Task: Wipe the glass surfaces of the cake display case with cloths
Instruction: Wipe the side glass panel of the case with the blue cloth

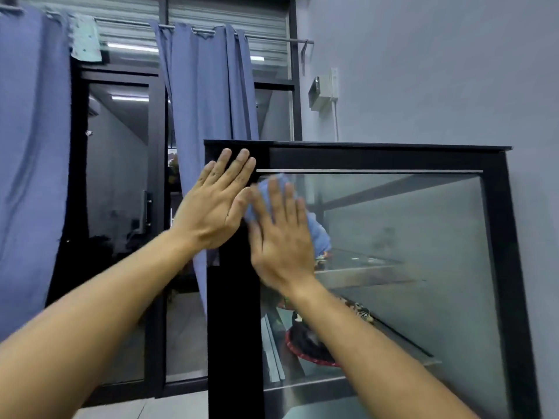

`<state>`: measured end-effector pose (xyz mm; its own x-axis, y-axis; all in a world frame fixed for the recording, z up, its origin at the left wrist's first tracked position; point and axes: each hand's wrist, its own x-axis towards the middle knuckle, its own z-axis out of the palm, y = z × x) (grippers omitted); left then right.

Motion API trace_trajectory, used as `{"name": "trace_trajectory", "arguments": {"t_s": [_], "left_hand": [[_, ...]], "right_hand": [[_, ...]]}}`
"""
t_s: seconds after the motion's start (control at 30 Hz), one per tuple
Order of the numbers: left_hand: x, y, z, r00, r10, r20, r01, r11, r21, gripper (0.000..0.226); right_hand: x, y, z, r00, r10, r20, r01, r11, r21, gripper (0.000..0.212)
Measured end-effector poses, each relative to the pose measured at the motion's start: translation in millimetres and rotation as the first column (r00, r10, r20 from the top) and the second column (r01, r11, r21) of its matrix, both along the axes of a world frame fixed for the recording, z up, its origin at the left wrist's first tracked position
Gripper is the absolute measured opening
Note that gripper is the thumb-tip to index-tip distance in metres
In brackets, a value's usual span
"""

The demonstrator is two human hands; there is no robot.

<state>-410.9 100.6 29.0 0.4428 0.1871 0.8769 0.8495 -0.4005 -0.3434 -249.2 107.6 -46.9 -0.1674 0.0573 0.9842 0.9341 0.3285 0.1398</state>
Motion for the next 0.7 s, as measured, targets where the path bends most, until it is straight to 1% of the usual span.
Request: {"name": "trace_trajectory", "arguments": {"t_s": [0.03, 0.07, 0.1, 0.13, 0.17, 0.2, 0.23, 0.27, 0.3, 0.33, 0.37, 0.4, 0.43, 0.47, 0.5, 0.53, 0.57, 0.6, 0.63, 0.67, 0.7], "left_hand": [[-10.8, -3.1, 6.3, 0.996, 0.026, -0.083, -0.024, 0.999, 0.021, 0.062], [-20.6, -5.6, 15.1, 0.983, 0.070, -0.172, -0.060, 0.996, 0.062, 0.062], [-27.4, -7.7, 25.5, 0.958, 0.124, -0.259, -0.098, 0.989, 0.112, 0.063], [-30.5, -10.6, 36.4, 0.929, 0.176, -0.325, -0.129, 0.979, 0.160, 0.063], [-30.9, -13.6, 47.2, 0.905, 0.213, -0.369, -0.151, 0.970, 0.188, 0.062], [-29.3, -16.5, 58.0, 0.889, 0.227, -0.397, -0.165, 0.969, 0.186, 0.061], [-28.0, -18.7, 66.7, 0.883, 0.227, -0.411, -0.175, 0.971, 0.161, 0.060], [-28.1, -19.0, 73.0, 0.873, 0.235, -0.427, -0.195, 0.971, 0.137, 0.060], [-28.8, -18.5, 76.3, 0.861, 0.249, -0.443, -0.213, 0.968, 0.130, 0.060], [-29.8, -16.8, 77.2, 0.852, 0.260, -0.454, -0.220, 0.965, 0.141, 0.059], [-31.4, -14.9, 75.5, 0.847, 0.273, -0.456, -0.224, 0.962, 0.158, 0.059], [-32.8, -12.7, 73.3, 0.847, 0.280, -0.451, -0.227, 0.959, 0.169, 0.059], [-33.4, -11.2, 73.1, 0.850, 0.280, -0.446, -0.226, 0.959, 0.171, 0.059], [-33.8, -11.4, 73.4, 0.857, 0.272, -0.438, -0.224, 0.961, 0.160, 0.058], [-33.7, -12.2, 73.6, 0.862, 0.260, -0.434, -0.223, 0.965, 0.136, 0.058], [-33.1, -13.6, 74.4, 0.865, 0.253, -0.433, -0.226, 0.968, 0.113, 0.058], [-32.2, -14.9, 74.5, 0.866, 0.250, -0.433, -0.233, 0.968, 0.092, 0.058], [-30.4, -15.3, 74.3, 0.867, 0.246, -0.433, -0.239, 0.968, 0.073, 0.058], [-29.3, -15.8, 73.3, 0.876, 0.233, -0.422, -0.237, 0.971, 0.045, 0.058], [-27.9, -17.1, 72.9, 0.887, 0.208, -0.412, -0.225, 0.974, 0.009, 0.058], [-27.1, -18.3, 72.2, 0.899, 0.177, -0.400, -0.207, 0.978, -0.033, 0.059]], "right_hand": [[5.8, -3.0, -21.2, 0.985, 0.012, 0.174, -0.009, 1.000, -0.014, 0.062], [17.4, -5.6, -35.1, 0.930, 0.010, 0.367, -0.005, 1.000, -0.015, 0.062], [32.7, -2.6, -35.9, 0.849, -0.016, 0.528, 0.008, 1.000, 0.016, 0.061], [47.7, 3.3, -26.0, 0.791, -0.058, 0.609, 0.022, 0.998, 0.067, 0.059], [59.4, 8.9, -10.4, 0.811, -0.080, 0.580, 0.033, 0.995, 0.092, 0.057], [67.7, 14.6, 7.1, 0.904, -0.074, 0.421, 0.038, 0.995, 0.094, 0.057], [69.3, 16.0, 21.7, 0.989, -0.037, 0.142, 0.030, 0.998, 0.054, 0.058], [60.6, 13.7, 30.4, 0.988, -0.014, -0.156, 0.017, 1.000, 0.015, 0.059], [41.9, 11.3, 29.4, 0.939, -0.002, -0.344, 0.003, 1.000, 0.002, 0.060], [18.4, 9.3, 20.1, 0.921, -0.009, -0.389, 0.011, 1.000, 0.004, 0.061], [-3.3, 7.5, 3.3, 0.953, -0.009, -0.304, 0.007, 1.000, -0.008, 0.062], [-19.6, 4.0, -16.1, 0.991, 0.000, -0.136, -0.002, 1.000, -0.016, 0.062], [-25.6, 0.9, -32.3, 0.999, 0.020, 0.047, -0.019, 1.000, -0.017, 0.062], [-20.2, -1.6, -40.1, 0.977, 0.035, 0.209, -0.034, 0.999, -0.010, 0.062], [-6.1, -1.8, -36.8, 0.936, 0.042, 0.349, -0.041, 0.999, -0.009, 0.062], [8.5, -0.4, -26.5, 0.898, 0.014, 0.440, -0.020, 1.000, 0.009, 0.061], [19.9, 3.2, -14.1, 0.898, -0.009, 0.440, 0.000, 1.000, 0.020, 0.060], [26.2, 6.3, -0.8, 0.944, -0.012, 0.331, 0.003, 1.000, 0.029, 0.059], [26.4, 8.7, 11.9, 0.993, 0.006, 0.119, -0.007, 1.000, 0.011, 0.059], [17.7, 7.8, 21.0, 0.993, 0.023, -0.118, -0.024, 1.000, -0.006, 0.060], [2.2, 4.8, 24.0, 0.957, 0.043, -0.286, -0.050, 0.999, -0.017, 0.061]]}}
